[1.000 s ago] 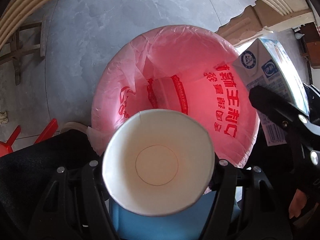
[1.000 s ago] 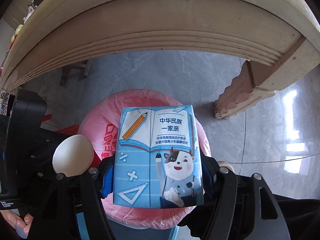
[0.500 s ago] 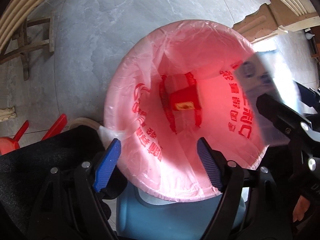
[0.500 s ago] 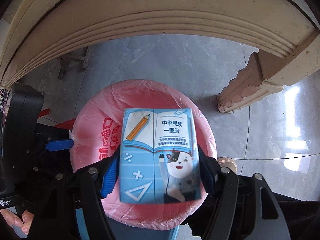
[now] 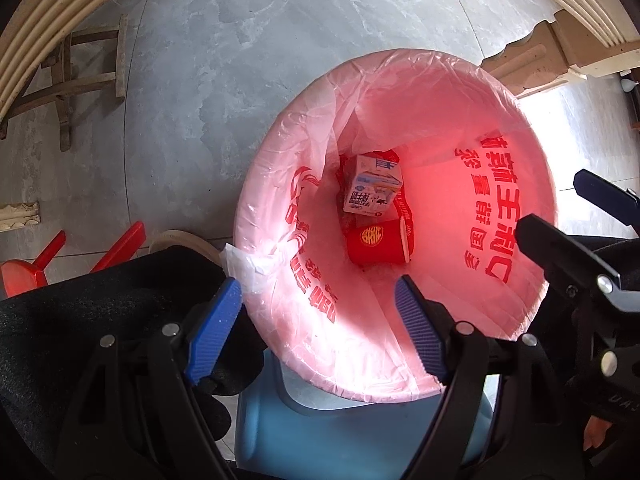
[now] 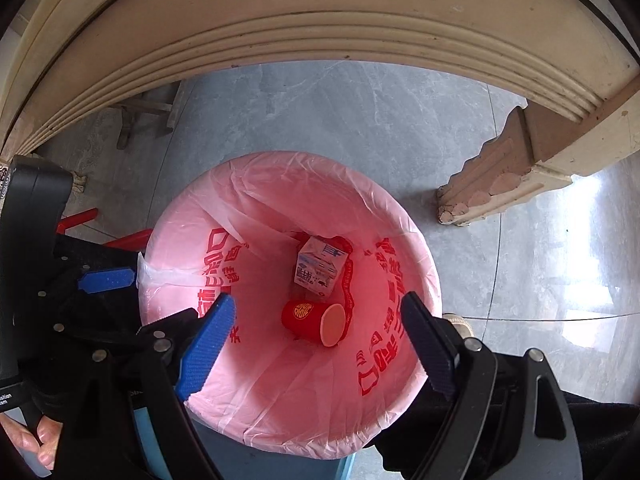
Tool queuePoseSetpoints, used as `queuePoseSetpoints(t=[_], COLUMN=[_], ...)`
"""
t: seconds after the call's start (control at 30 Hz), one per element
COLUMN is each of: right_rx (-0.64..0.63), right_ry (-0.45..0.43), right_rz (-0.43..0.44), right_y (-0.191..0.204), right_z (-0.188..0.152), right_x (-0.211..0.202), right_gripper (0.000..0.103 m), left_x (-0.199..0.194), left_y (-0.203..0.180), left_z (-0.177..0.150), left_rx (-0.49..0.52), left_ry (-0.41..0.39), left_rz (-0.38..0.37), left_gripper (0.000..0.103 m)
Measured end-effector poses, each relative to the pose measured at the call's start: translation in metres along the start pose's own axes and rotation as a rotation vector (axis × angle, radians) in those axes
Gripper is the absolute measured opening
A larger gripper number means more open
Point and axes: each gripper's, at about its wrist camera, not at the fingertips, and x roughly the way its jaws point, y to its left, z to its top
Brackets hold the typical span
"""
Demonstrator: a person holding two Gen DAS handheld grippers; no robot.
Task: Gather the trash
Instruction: 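Open both tools to drop the cup and carton into the bin, then move both tools back over the table toward the remaining trash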
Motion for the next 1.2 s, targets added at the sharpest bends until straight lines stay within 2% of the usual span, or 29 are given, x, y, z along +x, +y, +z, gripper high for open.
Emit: queuePoseSetpoints(t=[0.33, 0.57, 0.7, 0.87, 0.93, 0.97, 1.1, 1.17, 1.2], right_rx=[-0.008, -0.018, -0.038, -0.114, -0.162, -0.190, -0.286, -0.342, -0.366], right_ry=[-0.024, -0.097, -0.171, -0.308, -0.363, -0.387, -0.450, -0.470, -0.482], right_rz=[-0.003, 0.028, 0.044, 0.017, 0.012, 0.013, 0.088, 0.130, 0.147], right_y=[0.003, 0.006, 0.005, 0.007, 0.010, 0.012, 0.018, 0.021, 0.022], right_z=[-0.001, -0.005, -0.004, 0.009, 0.016, 0.020, 0.034, 0.040, 0.043], right_x=[-0.012, -0.058, -0.105, -0.186, -0.222, -0.240, -0.307, -0.337, -0.353], right_gripper=[0.083, 0.083, 0.083, 0.088, 0.089, 0.089, 0.090, 0.096, 0.096], left_x=[-0.013, -0.059, -0.111, -0.202, -0.241, -0.261, -0.332, -0.367, -0.382], left_y=[0.001, 0.005, 0.007, 0.015, 0.017, 0.018, 0.017, 0.021, 0.023], left_z=[-0.004, -0.022, -0.038, -0.050, -0.052, -0.053, -0.056, -0.055, -0.055], left_rx=[0.000, 0.028, 0.105, 0.212, 0.243, 0.263, 0.360, 0.403, 0.413], left_ry=[-0.031, -0.118, -0.215, -0.344, -0.404, -0.429, -0.493, -0.504, -0.513], left_rz=[0.009, 0.004, 0.027, 0.049, 0.084, 0.092, 0.066, 0.041, 0.026], left_gripper=[0.077, 0.077, 0.077, 0.078, 0.087, 0.088, 0.089, 0.089, 0.090])
